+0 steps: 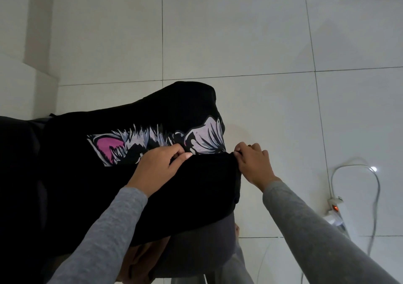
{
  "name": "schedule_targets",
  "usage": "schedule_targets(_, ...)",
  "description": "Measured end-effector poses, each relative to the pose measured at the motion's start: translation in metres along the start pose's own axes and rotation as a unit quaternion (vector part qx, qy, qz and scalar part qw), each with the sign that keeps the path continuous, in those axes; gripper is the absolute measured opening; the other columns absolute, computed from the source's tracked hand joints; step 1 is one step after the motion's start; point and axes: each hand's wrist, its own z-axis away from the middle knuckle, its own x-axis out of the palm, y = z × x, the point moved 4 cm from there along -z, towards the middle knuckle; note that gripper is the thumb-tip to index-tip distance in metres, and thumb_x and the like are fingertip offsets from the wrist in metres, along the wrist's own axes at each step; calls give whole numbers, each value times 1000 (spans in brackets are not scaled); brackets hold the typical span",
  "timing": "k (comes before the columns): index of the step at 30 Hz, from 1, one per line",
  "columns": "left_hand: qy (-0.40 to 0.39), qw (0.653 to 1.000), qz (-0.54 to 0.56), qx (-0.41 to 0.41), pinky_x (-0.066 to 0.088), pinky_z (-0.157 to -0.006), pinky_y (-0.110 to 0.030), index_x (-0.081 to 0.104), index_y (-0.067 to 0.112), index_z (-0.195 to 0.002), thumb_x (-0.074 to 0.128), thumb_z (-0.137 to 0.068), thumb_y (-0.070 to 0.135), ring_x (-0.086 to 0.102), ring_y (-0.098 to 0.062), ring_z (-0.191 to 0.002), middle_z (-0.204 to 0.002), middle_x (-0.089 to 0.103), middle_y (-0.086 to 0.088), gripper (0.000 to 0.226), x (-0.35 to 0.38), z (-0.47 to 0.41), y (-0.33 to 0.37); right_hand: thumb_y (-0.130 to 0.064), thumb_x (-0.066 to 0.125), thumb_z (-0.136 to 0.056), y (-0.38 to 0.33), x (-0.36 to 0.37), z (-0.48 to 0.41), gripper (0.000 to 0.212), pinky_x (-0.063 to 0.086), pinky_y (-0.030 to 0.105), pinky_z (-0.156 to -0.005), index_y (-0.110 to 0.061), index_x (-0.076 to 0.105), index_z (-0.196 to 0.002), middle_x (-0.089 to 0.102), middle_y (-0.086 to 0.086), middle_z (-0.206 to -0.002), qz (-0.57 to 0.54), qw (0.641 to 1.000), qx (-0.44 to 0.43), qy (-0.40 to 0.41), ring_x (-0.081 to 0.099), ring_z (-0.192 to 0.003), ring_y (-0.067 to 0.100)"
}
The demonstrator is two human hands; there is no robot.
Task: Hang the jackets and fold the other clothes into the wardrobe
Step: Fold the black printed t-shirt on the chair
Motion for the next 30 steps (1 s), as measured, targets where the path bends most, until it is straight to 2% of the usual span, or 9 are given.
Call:
schedule_targets(4,-25,999,18,-10,38,-58,-15,60,27,-80,54,-84,56,53,-5,-61,-65,57,7,30,-2,0,4,-8,49,-87,0,7,3,21,27,34,-90,-19,55,-105,57,-9,-106,-110,993,-31,-17,40,-109,17)
schedule_targets(7,-41,999,26,-9,38,-62,-17,62,26,-77,62,-82,50,54,-4,-66,-67,57,11,25,-2,0,0,-1,54,-80,-6,13,6,30,38,34,-96,-18,53,-106,59,-2,-106,-180,981,-56,-54,51,-104,20)
schedule_targets(11,-38,999,14,-10,36,-61,-18,60,21,-78,59,-87,43,53,-4,-64,-66,56,10,23,1,1,1,6,45,-86,-10,14,6,20,44,34,-84,-6,55,-98,54,6,-98,-163,985,-44,-42,53,-91,27)
schedule_targets(14,-18,1000,-4,-15,32,-57,-13,56,24,-83,55,-89,45,51,-3,-61,-65,53,11,22,2,5,3,5,42,-85,-14,13,7,23,39,36,-80,-9,55,-97,52,3,-94,-127,990,-55,-19,49,-82,22)
schedule_targets(17,-5,1000,-11,-22,31,-56,-11,55,26,-84,54,-88,48,50,-2,-60,-65,51,11,22,1,8,2,-2,39,-85,-10,12,5,30,24,35,-81,-21,55,-102,61,-7,-97,2,999,-43,5,49,-93,18)
schedule_targets(19,2,1000,-23,-20,32,-58,-11,56,26,-83,54,-87,50,49,-1,-61,-67,51,12,24,1,6,2,-3,38,-87,-4,8,-1,35,23,35,-83,-20,56,-111,60,-5,-108,11,1000,-9,21,48,-105,19)
schedule_targets(22,58,998,-34,5,34,-74,-18,59,24,-83,50,-88,49,49,-3,-71,-76,51,14,27,1,7,0,-1,41,-91,-7,1,-9,34,32,36,-93,-12,57,-119,54,3,-120,-90,994,19,56,48,-115,23)
schedule_targets(27,164,983,-74,-31,37,-96,-34,59,19,-110,42,-92,40,47,-14,-110,-113,52,3,33,-18,2,-14,-10,43,-95,-71,-29,-18,33,33,18,-99,-10,50,-127,46,-4,-123,-251,956,-96,121,44,-115,7)
schedule_targets(30,135,987,-76,-37,20,-114,-33,48,17,-133,35,-98,38,36,-15,-132,-138,45,0,43,-30,-27,-14,-20,42,-96,-109,-48,-36,43,24,15,-109,-13,43,-138,40,-5,-139,-227,954,-157,114,35,-130,5)
